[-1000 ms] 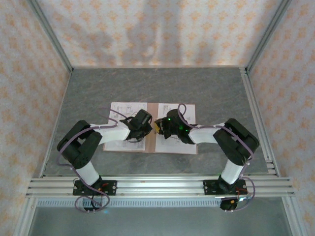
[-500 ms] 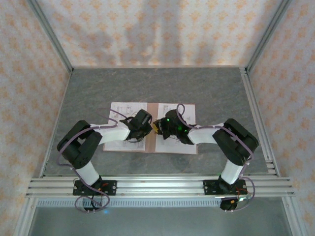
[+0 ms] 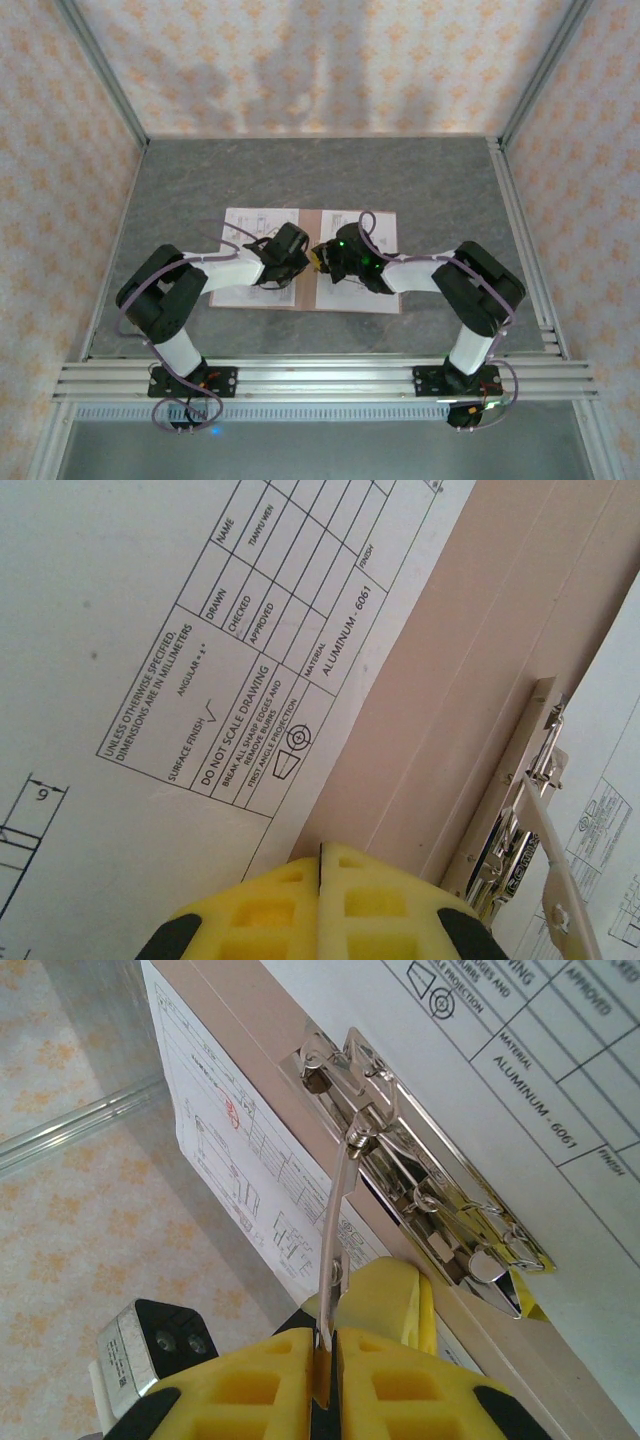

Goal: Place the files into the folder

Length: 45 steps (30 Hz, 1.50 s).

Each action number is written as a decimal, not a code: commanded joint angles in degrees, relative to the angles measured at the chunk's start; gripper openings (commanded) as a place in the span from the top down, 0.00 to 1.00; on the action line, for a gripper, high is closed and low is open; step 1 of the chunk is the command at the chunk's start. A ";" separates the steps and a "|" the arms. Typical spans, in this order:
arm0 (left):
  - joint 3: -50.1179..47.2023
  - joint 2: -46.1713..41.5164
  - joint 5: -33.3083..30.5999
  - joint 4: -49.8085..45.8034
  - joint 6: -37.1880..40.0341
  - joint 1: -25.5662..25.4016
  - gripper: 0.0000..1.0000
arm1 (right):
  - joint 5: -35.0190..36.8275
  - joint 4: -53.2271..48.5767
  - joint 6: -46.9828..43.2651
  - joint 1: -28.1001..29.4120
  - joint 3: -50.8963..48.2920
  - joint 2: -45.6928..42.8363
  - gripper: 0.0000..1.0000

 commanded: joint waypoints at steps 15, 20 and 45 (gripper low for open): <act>-0.79 1.01 -0.60 -0.01 -0.18 0.33 1.00 | 1.31 1.39 1.48 0.24 -0.48 -1.25 0.87; -0.58 1.08 -0.52 0.04 -0.19 0.33 1.00 | 1.66 2.86 2.53 0.25 -1.01 -1.08 0.87; -2.82 1.19 -1.13 1.71 -3.36 0.46 1.00 | 3.27 -0.29 0.94 0.77 -7.98 1.91 1.00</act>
